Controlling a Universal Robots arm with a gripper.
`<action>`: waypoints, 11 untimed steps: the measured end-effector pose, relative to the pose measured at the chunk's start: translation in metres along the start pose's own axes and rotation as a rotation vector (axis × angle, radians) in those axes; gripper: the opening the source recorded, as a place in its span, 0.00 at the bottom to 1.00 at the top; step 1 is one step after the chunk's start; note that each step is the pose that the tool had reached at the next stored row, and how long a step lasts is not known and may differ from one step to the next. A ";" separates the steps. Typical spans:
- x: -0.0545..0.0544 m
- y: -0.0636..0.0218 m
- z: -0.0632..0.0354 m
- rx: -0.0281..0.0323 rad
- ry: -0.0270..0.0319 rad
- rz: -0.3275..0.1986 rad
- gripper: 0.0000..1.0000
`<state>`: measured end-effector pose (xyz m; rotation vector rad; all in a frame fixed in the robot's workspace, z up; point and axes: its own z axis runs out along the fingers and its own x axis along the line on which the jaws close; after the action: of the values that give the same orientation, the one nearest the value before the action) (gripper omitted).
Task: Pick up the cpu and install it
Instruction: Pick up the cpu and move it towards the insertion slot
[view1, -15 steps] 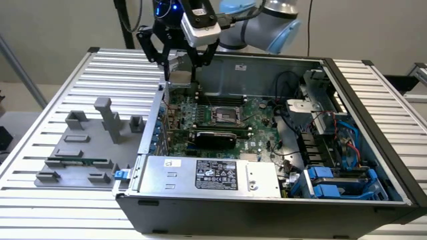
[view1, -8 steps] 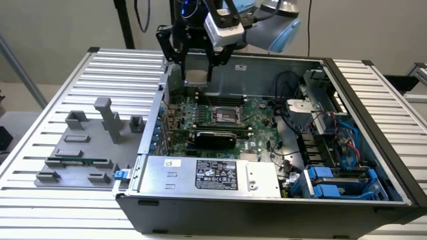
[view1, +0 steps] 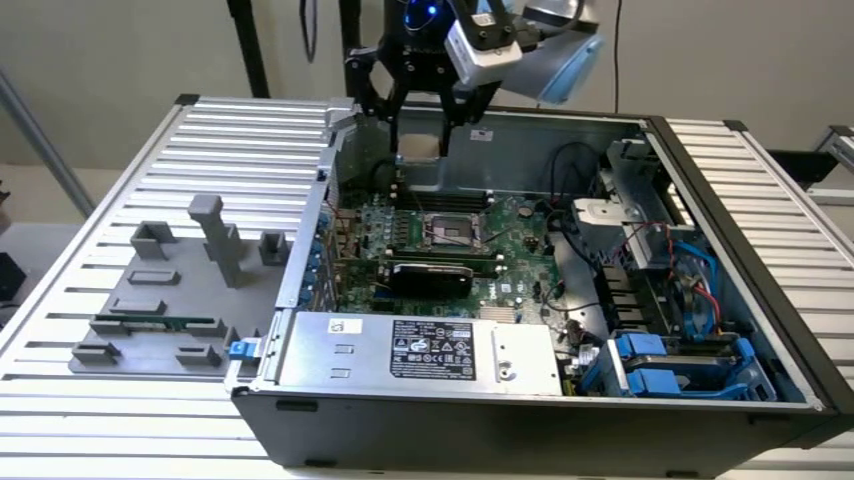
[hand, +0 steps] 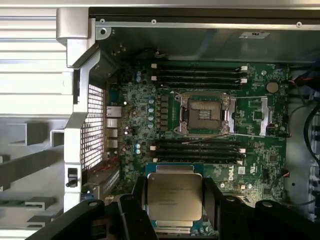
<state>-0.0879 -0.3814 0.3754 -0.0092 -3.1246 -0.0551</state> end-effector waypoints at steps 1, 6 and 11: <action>-0.002 0.0032 0.0009 -0.0001 -0.0001 0.000 0.55; -0.013 0.0210 0.0081 -0.0001 0.0000 0.000 0.55; -0.027 0.0329 0.0174 -0.0001 0.0003 0.000 0.55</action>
<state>-0.0605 -0.3481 0.3587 -0.0092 -3.1243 -0.0552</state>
